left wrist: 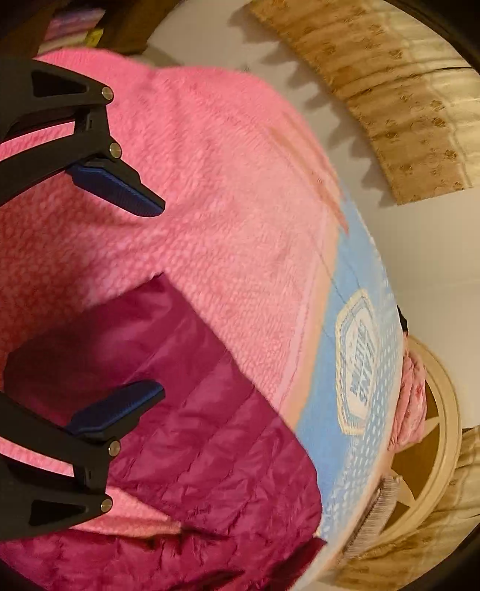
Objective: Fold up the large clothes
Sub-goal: 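Grasp the other sleeve cuff with the left tool and lift it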
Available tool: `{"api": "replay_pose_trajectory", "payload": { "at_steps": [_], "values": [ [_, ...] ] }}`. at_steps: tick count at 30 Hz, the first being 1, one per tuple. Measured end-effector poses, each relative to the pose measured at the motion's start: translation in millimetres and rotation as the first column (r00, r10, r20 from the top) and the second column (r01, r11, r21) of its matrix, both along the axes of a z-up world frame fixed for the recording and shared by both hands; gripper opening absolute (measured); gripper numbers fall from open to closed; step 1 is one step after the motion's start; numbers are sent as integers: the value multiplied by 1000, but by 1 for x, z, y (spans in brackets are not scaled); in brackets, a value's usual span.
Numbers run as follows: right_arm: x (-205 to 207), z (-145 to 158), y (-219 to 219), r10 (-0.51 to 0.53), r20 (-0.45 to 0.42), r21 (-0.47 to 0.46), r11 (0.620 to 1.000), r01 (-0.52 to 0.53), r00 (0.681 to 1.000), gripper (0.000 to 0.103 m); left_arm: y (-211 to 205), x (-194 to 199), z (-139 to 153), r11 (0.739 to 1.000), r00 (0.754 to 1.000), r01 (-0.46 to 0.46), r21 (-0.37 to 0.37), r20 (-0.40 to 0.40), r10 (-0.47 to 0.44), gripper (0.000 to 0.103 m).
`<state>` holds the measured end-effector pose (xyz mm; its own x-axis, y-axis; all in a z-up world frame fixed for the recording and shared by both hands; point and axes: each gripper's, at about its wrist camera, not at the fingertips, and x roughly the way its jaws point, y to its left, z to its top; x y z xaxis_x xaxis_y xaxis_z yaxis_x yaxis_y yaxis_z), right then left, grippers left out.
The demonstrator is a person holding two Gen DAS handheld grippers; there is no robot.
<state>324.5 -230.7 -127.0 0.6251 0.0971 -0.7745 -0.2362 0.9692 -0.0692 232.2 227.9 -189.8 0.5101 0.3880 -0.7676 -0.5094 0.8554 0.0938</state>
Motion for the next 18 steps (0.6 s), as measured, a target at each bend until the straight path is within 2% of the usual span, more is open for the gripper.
{"api": "replay_pose_trajectory", "payload": {
  "at_steps": [3,4,5,6,8,11,14,18],
  "values": [
    [-19,-7,6,37,9,-62,997,-36,999,83,-11,0,-6,998,999,42,-55,3,-42,90],
    [-22,-8,6,41,11,-73,996,-40,999,83,-14,1,-6,997,999,50,-60,-1,-50,77],
    [-27,-10,5,44,19,-88,995,-42,999,83,-18,4,-9,995,997,71,-66,-12,-72,57],
    [-29,-10,4,42,29,-96,995,-39,999,83,-21,8,-10,995,996,80,-62,-22,-82,52],
    [-31,-10,0,35,40,-97,995,-31,999,83,-24,9,-10,996,996,84,-14,-23,-84,30],
    [-36,-6,-10,12,54,-84,996,-7,998,83,-23,12,7,997,997,74,33,-6,-74,20],
    [-33,-3,-27,-44,73,-100,994,51,996,83,-30,24,38,992,996,76,103,42,-80,17],
    [-26,0,-49,-119,79,-68,990,125,990,83,-72,43,91,969,975,142,200,143,-172,17]
  ]
}}
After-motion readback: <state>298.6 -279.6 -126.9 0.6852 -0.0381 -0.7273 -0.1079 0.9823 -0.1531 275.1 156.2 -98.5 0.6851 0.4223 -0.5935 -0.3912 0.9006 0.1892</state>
